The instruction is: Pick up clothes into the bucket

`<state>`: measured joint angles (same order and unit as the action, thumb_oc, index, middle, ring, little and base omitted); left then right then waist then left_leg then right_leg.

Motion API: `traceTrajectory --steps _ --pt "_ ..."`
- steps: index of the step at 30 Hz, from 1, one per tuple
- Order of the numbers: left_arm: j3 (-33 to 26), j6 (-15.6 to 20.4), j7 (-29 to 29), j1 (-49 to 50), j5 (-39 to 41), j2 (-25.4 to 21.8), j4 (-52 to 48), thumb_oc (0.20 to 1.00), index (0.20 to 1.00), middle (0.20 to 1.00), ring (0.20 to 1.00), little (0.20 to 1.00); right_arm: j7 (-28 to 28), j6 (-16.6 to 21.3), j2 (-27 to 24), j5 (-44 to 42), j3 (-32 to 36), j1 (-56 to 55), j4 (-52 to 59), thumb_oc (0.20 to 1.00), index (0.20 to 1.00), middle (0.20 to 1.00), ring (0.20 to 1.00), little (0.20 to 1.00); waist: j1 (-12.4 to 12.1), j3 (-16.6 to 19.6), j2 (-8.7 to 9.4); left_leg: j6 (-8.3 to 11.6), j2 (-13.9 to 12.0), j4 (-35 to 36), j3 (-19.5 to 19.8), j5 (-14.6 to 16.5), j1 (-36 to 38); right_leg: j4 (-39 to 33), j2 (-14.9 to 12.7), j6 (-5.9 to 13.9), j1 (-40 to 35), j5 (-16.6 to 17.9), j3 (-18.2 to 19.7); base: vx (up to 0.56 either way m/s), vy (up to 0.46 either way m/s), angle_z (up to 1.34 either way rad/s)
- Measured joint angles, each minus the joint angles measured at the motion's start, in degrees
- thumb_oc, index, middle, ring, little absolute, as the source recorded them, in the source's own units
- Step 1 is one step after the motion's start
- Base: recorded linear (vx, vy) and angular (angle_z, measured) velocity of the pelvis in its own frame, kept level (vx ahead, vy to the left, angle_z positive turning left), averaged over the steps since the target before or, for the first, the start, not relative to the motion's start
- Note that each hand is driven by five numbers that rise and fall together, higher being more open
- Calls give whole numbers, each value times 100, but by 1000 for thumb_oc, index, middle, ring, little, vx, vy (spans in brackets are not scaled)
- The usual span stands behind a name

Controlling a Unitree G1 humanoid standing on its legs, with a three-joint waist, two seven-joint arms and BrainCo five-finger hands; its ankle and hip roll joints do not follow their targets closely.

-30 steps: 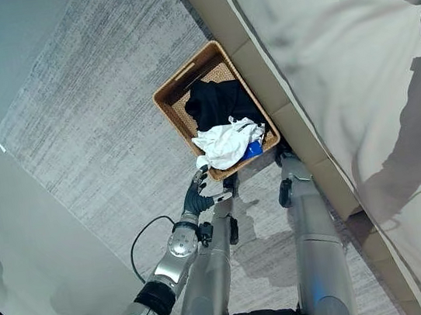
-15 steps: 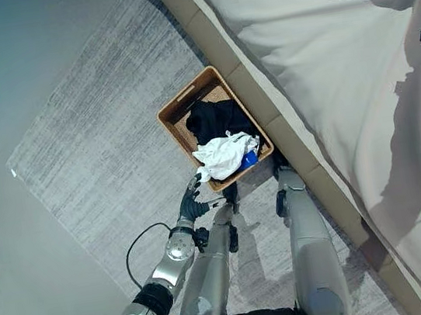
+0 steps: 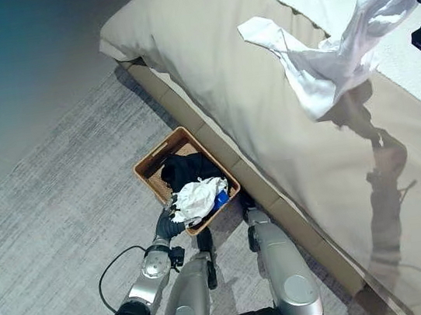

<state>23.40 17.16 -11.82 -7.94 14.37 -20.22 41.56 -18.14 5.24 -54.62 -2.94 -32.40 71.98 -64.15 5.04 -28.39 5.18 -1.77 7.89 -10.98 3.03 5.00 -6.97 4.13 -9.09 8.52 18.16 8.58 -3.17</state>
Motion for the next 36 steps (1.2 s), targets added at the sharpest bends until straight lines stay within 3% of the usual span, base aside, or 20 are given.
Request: traceTrajectory --steps 1,2,7,11,13,19,22,23,24,25,26,27,28,32,33,36 --pt "-11 -1 20 76 0 -102 -22 1000 1000 1000 1000 1000 33 28 0 0 28 -115 39 200 200 200 200 200 -21 72 -8 -53 4 40 -3 -31 -1 -33 -13 155 -7 -115 -21 5 31 -5" --pt "-48 -5 70 141 -6 -182 -25 1000 1000 1000 1000 1000 141 30 -1 2 35 -173 85 200 200 200 200 200 -45 90 0 -97 10 92 -26 -66 26 -37 -34 181 -16 -134 -36 2 40 -4" --pt "-46 -9 109 329 -10 -225 -16 1000 1000 1000 1000 1000 275 33 21 8 75 -307 79 200 200 200 200 200 -138 122 -5 -109 92 83 -64 -81 50 -25 -120 168 -42 -46 -34 5 16 5" --pt "-50 -11 118 447 -12 -224 -36 1000 1000 1000 1000 1000 271 31 75 54 386 -529 99 200 200 200 200 200 -173 147 -9 -64 163 31 11 -64 138 -31 -142 4 -169 278 -36 0 23 11" --pt "-109 -16 121 488 -11 -226 -174 1000 1000 1000 1000 1000 237 24 71 66 598 -660 269 200 200 200 200 200 -160 204 -2 -59 164 25 18 -58 147 -37 -130 -183 -183 436 -39 18 35 0" --pt "-266 -20 344 387 21 -353 -1231 1000 1000 1000 1000 1000 -7 -14 -30 220 787 -844 968 200 200 200 200 200 -134 387 2 -97 164 43 -18 21 451 -51 -115 -213 -438 516 -12 52 66 -7" --pt "-338 -117 512 336 230 -584 -2247 1000 1000 1000 1000 1000 -63 -45 -92 353 804 -857 1385 200 200 200 200 200 -153 528 43 -177 160 -5 -276 72 623 -140 -51 -38 -576 664 229 28 99 -39" --pt "-426 -111 567 279 277 -708 -2670 1000 1000 1000 1000 1000 -69 -34 -89 355 801 -853 1470 200 200 200 200 200 -174 542 42 -230 123 14 -378 108 726 -181 -49 122 -670 743 283 4 94 -46" --pt "-516 -104 618 165 295 -947 -3108 1000 1000 1000 1000 1000 -59 -44 -90 354 729 -837 1435 200 200 200 200 200 -159 617 120 -268 117 20 -498 133 801 -287 -35 469 -716 802 319 -46 73 -47" --pt "-558 -78 637 123 331 -1076 -3227 1000 1000 1000 1000 1000 -50 -49 -80 355 687 -837 1440 200 200 200 200 200 -190 677 176 -280 109 31 -593 140 807 -319 -80 627 -735 586 348 -23 50 -61" --pt "-663 -162 693 -137 426 -1284 -3364 1000 1000 1000 1000 1000 16 -82 -87 353 504 -735 1432 200 200 200 200 200 -101 764 289 -328 118 -12 -747 176 866 -305 -28 541 -739 272 373 -39 49 -47" --pt "-682 -164 708 -272 501 -1378 -3392 1000 1000 1000 1000 1000 61 -82 -75 355 456 -685 1462 200 200 200 200 200 -147 789 314 -334 107 12 -767 179 884 -320 -44 601 -756 187 385 -38 51 -54" --pt "-752 -201 739 -541 580 -1434 -3432 1000 1000 1000 1000 1000 100 -92 -76 349 411 -659 1555 200 200 200 200 200 -25 886 344 -348 64 42 -850 181 960 -282 42 600 -749 14 368 -60 82 -47" --pt "-542 -286 890 -1466 1011 -1684 -3931 1000 1000 1000 1000 1000 353 -106 -42 325 188 -557 1931 200 200 200 200 200 69 1065 516 -395 -11 178 -1154 212 1266 -225 99 602 -864 -48 448 -46 39 -48" --pt "-390 -276 950 -1826 1162 -1671 -3976 1000 1000 1000 1000 1000 414 -106 -29 279 115 -559 2089 200 200 200 200 200 54 1173 526 -403 -97 249 -1370 207 1338 155 116 556 -678 -28 488 -81 25 -50" --pt "68 -293 971 -2349 1375 -1692 -3922 1000 1000 1000 1000 1000 537 -102 -7 96 35 -559 2553 200 200 200 200 200 102 1343 684 -323 -2 148 -1550 305 1479 138 53 541 -750 75 405 -78 24 -60"
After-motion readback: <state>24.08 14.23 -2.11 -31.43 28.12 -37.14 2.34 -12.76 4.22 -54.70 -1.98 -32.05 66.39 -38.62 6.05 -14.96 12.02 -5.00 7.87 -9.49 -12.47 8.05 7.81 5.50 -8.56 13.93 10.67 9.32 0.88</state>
